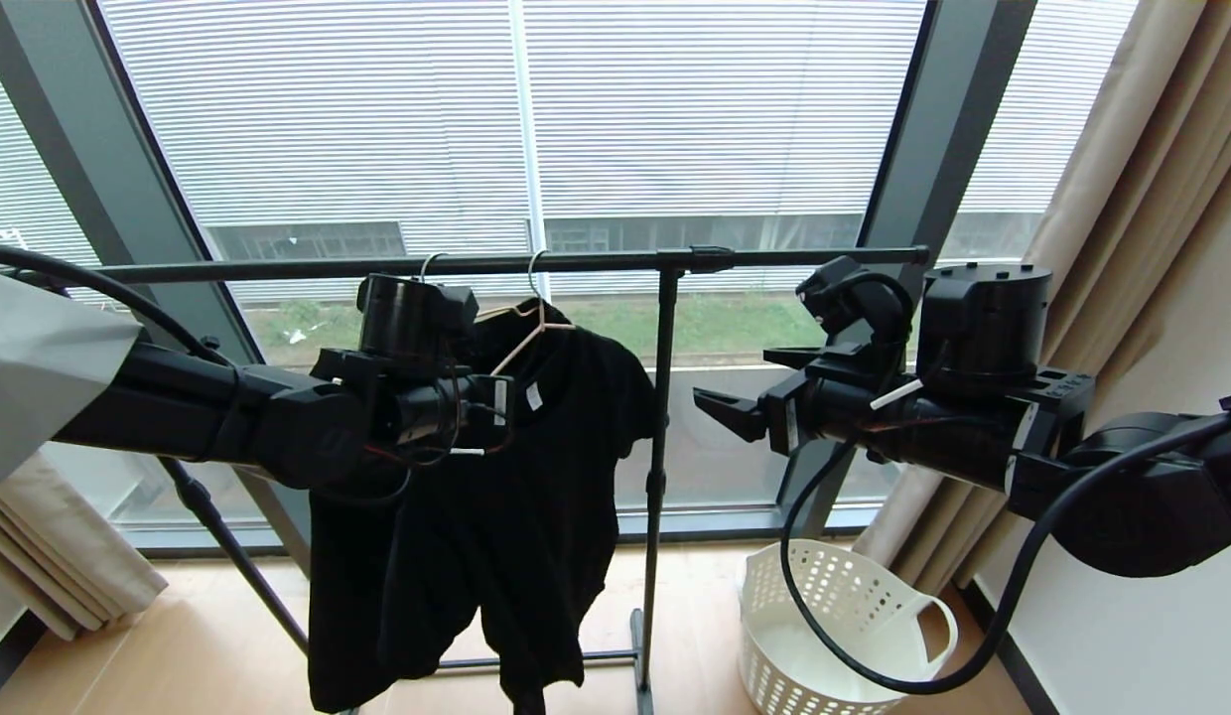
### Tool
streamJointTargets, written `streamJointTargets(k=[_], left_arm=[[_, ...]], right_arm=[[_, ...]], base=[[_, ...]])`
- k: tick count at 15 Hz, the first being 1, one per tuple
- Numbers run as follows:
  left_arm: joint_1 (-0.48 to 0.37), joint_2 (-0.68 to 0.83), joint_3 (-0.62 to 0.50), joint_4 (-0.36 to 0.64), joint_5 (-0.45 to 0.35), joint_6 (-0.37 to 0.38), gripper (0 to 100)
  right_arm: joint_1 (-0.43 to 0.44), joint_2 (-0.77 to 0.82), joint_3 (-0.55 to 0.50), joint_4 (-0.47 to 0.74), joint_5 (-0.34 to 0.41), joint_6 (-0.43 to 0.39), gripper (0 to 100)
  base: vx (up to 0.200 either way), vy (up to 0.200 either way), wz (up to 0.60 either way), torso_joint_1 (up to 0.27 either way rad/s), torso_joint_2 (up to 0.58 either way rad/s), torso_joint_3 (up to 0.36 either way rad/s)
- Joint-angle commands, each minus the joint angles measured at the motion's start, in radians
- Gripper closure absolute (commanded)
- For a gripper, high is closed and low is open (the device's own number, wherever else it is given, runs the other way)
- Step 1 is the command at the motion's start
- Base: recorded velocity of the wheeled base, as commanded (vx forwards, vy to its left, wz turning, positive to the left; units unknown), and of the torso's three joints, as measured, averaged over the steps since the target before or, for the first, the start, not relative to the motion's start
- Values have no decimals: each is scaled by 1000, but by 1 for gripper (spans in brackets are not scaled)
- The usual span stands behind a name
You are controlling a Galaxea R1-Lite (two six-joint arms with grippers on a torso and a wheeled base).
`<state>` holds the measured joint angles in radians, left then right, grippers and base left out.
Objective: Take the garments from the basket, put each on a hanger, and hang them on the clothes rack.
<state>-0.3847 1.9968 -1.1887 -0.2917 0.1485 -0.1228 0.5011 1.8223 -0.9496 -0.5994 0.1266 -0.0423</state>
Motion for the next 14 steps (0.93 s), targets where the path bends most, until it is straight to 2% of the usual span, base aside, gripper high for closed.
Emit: streamJointTargets(k=[1, 4, 8, 9, 11, 12, 13, 14], left_arm=[[0, -3, 1, 2, 0, -1, 0], [-3, -67, 51, 2, -1, -12, 0], [-16, -257, 176, 3, -1, -8, 0], [-16, -351, 238, 6, -1, -8, 0], [-16, -432, 307, 8, -1, -8, 0], [-16, -507, 385, 9, -1, -6, 0], [-14, -523, 405, 8, -1, -6, 0], [-14, -566, 459, 8, -3, -6, 0]], right_arm=[[-1, 3, 2, 0, 1, 1, 0], [-1, -2, 3, -3, 1, 1, 0], [1, -71, 28, -5, -1, -1, 0], [1, -164, 63, 1, -2, -4, 0], [1, -247, 112, 7, -2, -19, 0], [2, -324, 193, 13, -24, -53, 0], [2, -339, 215, 16, -33, -59, 0], [13, -368, 279, 15, -61, -65, 0]], base=[[0, 0, 0, 0, 0, 0], [0, 0, 0, 0, 0, 0], [0, 0, 0, 0, 0, 0], [0, 0, 0, 0, 0, 0], [0, 0, 0, 0, 0, 0], [0, 0, 0, 0, 0, 0], [0, 0, 0, 0, 0, 0], [0, 0, 0, 0, 0, 0]])
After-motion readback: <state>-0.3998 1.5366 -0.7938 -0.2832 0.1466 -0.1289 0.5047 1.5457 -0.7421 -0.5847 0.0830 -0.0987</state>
